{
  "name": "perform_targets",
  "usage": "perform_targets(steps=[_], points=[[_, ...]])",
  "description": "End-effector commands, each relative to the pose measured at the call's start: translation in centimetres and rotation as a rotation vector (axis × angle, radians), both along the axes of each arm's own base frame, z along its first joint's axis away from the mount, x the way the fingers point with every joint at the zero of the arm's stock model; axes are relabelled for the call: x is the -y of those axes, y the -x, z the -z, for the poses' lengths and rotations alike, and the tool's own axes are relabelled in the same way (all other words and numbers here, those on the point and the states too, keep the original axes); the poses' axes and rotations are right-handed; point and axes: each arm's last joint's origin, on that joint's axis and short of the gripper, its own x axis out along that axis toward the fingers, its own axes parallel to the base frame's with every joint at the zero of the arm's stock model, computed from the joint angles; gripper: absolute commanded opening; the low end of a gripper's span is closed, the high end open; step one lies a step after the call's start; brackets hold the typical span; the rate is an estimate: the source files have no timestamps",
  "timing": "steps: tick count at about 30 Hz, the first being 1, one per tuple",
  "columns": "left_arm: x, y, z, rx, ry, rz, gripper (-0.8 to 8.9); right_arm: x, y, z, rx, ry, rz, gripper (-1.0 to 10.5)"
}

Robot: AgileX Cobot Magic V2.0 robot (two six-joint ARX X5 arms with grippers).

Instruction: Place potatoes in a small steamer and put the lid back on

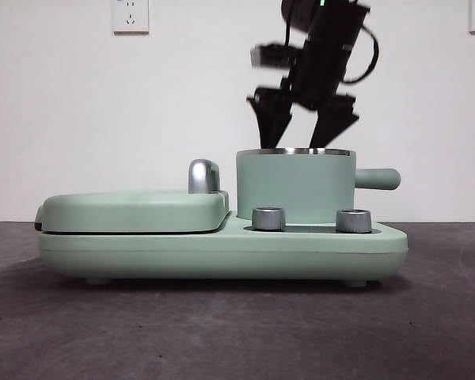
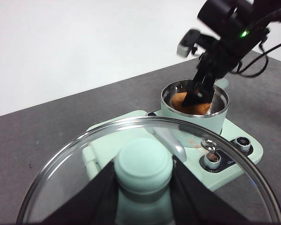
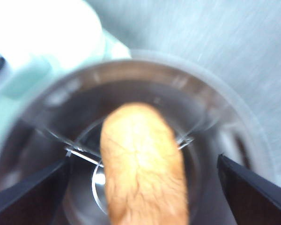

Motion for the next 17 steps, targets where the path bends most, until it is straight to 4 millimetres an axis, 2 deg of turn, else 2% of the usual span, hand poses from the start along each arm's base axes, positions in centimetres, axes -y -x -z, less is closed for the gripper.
perform_targets(steps=[1,2,5,8,11,17], points=[[-0.1,0.1,-0.8,0.043,0.038,-0.002,0.15,0.5,1.9,-5.0,0.090,-0.040,-0.014,3.6],[-0.1,0.1,-0.8,0.043,0.038,-0.002,0.15,1.1,3.2,-6.8,0.109,-0.053,-0.020,3.2],[-0.1,0.1,-0.8,0.043,0.038,-0.001,0.15,2.8,7.0,-10.9,0.159,-0.094,-0.035,3.2],[-0.1,0.1,-0.8,0.043,0.038,-0.001,0.15,5.1,11.6,-13.2,0.210,-0.117,-0.035,3.2],[0.0,0.1,-0.8,0.043,0.038,-0.001,0.15,7.3,16.1,-13.2,0.257,-0.130,-0.027,3.2],[0.1,-0.2,-0.8,0.030,0.035,-0.001,0.15,10.5,22.3,-11.4,0.351,-0.108,0.040,3.2]])
